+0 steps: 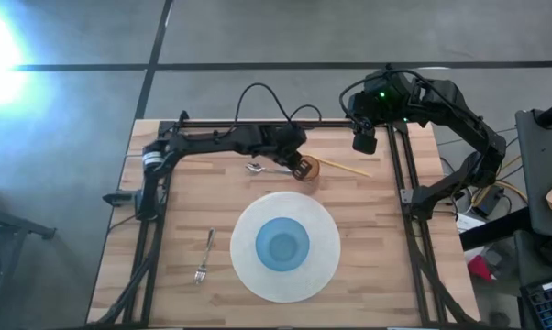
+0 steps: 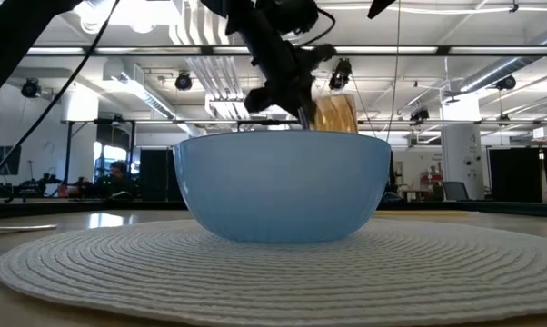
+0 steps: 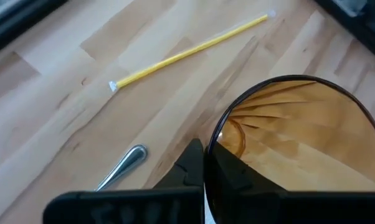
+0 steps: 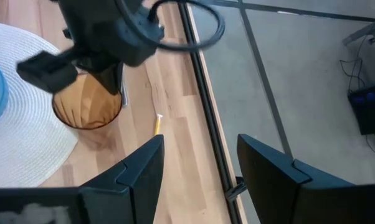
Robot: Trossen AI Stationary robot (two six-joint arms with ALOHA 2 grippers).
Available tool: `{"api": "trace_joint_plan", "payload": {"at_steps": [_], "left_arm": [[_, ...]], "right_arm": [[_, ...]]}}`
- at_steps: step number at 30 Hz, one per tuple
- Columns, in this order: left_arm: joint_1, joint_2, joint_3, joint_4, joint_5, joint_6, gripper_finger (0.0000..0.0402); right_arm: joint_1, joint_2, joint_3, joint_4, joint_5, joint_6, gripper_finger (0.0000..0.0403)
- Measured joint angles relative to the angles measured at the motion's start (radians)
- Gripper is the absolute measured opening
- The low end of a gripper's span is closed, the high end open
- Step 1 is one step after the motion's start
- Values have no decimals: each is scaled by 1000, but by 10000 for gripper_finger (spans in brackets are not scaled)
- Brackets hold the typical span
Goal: Pick & Place Utensil
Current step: Move the yellow glass to the top left of the white mat
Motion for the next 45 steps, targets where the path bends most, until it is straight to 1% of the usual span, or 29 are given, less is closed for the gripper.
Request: {"api": "trace_joint_plan", "payload": {"at_steps": [7, 13, 15, 24, 32, 35, 39, 42, 45], "left_arm": [[4, -104, 1, -88, -4, 34, 2], [5, -223, 1, -228, -59, 44, 1], [5, -265, 1, -277, -60, 42, 1], [3, -426, 1, -524, -87, -28, 1], [-2, -483, -4, -727, -161, -108, 1], [-6, -502, -51, -729, -168, -125, 1], [-14, -524, -171, -718, -168, -142, 1], [-30, -554, -280, -638, -163, -147, 1], [-37, -599, -387, -548, -97, -152, 1]], "right_arm": [[0, 0, 0, -4, -1, 0, 199], [1, 0, 0, -19, -2, 4, 199], [1, 0, 0, -32, -3, 5, 199], [1, 0, 0, -83, -4, 27, 199], [1, 0, 0, -83, -5, 34, 199], [1, 0, 0, -83, -4, 34, 199], [1, 0, 0, -83, -5, 35, 199], [1, 0, -2, -84, -5, 35, 199], [1, 0, -9, -84, -6, 35, 199]]}}
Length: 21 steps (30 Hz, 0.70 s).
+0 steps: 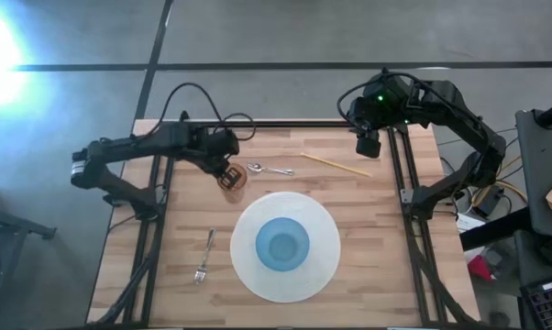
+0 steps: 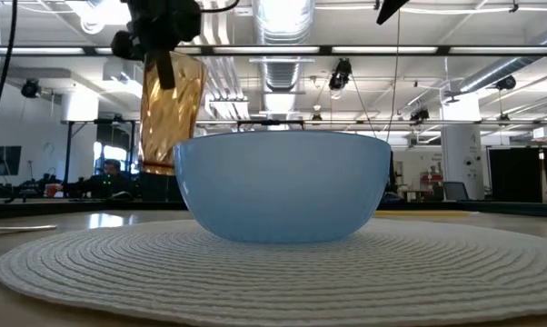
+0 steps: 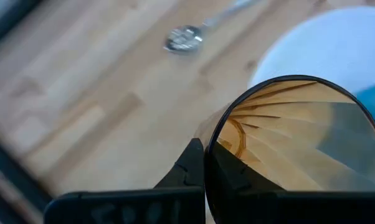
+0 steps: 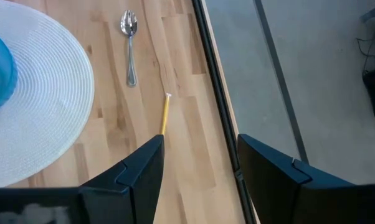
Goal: Pick & Place Utensil
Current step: Move the yellow glass to the top left of the white mat
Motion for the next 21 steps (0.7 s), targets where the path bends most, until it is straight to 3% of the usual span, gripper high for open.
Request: {"api": "trace_joint_plan", "payload": {"at_steps": [6, 15, 21], "left_arm": [[-4, -100, -184, 118, 49, -38, 1], [-5, -274, -358, 208, 57, -98, 1], [-5, -319, -468, 277, 53, -112, 2]], "right_arm": [[0, 0, -43, 0, -3, 0, 199], [0, 0, -129, 0, -3, 25, 199], [0, 0, -143, 0, -3, 26, 199]]}}
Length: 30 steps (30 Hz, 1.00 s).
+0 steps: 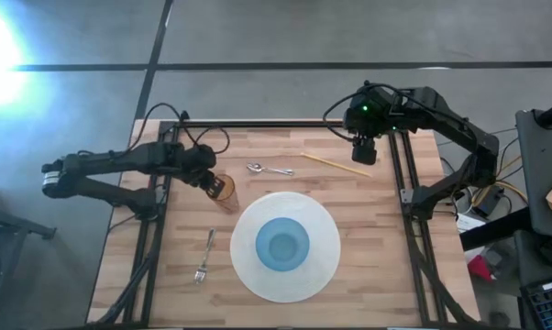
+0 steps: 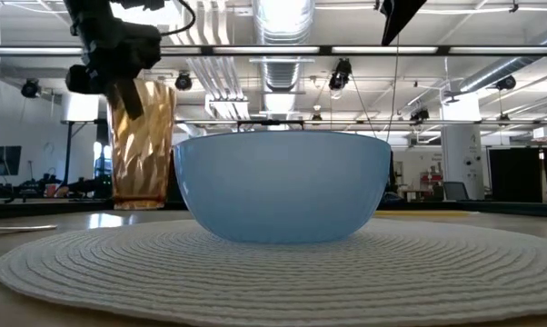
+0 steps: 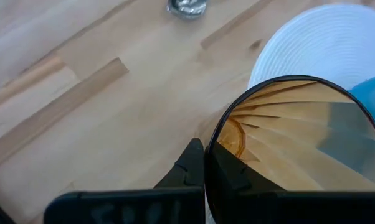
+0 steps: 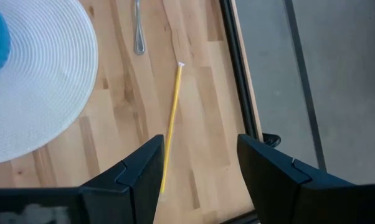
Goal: Pick & Place Utensil
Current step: Move the yellow glass to the top left of the white mat
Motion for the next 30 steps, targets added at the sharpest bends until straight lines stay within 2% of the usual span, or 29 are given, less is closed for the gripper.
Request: {"api": "trace_joint_plan", "payload": {"at_steps": [8, 14, 30], "left_arm": [[-1, 25, -17, 64, 0, 38, 2], [-1, 27, 16, 44, -12, 87, 2], [-3, 74, 6, 12, -19, 137, 1]], "right_arm": [[0, -2, 20, 2, 0, -7, 199], [0, -2, 35, 3, 0, -7, 199], [0, -2, 37, 8, 1, -7, 199]]}}
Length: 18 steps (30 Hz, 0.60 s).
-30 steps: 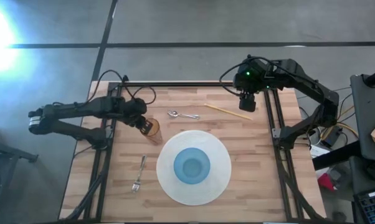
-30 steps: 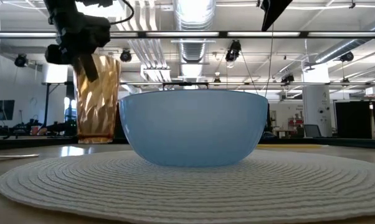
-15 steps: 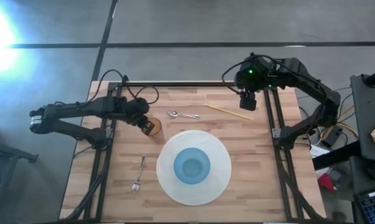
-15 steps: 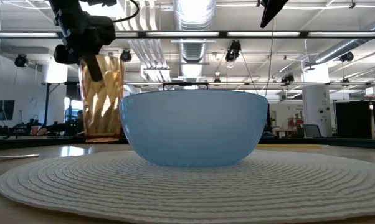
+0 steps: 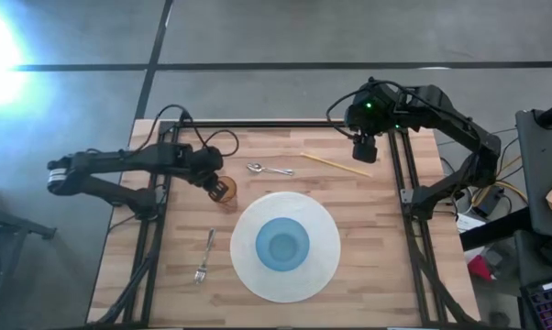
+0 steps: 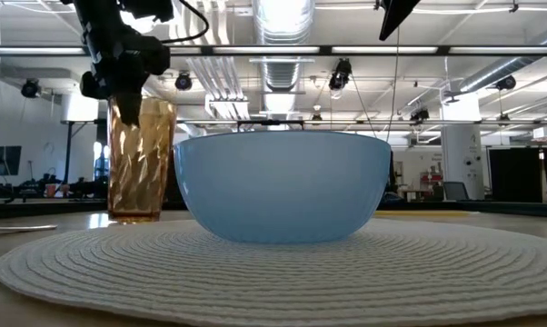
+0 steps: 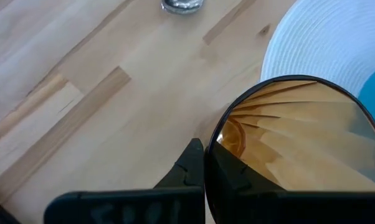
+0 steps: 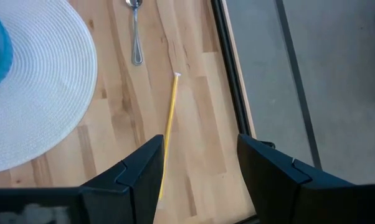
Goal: Pick & Place Utensil
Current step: Move the yellow glass to the top left of the white mat
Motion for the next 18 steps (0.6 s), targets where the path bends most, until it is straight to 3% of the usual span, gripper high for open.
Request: {"api": "trace_joint_plan", "payload": {"at_steps": [18], "left_arm": [[-1, 36, 17, -5, -4, 24, 4]], "right_arm": [[0, 0, 0, 2, 0, 0, 199]]}}
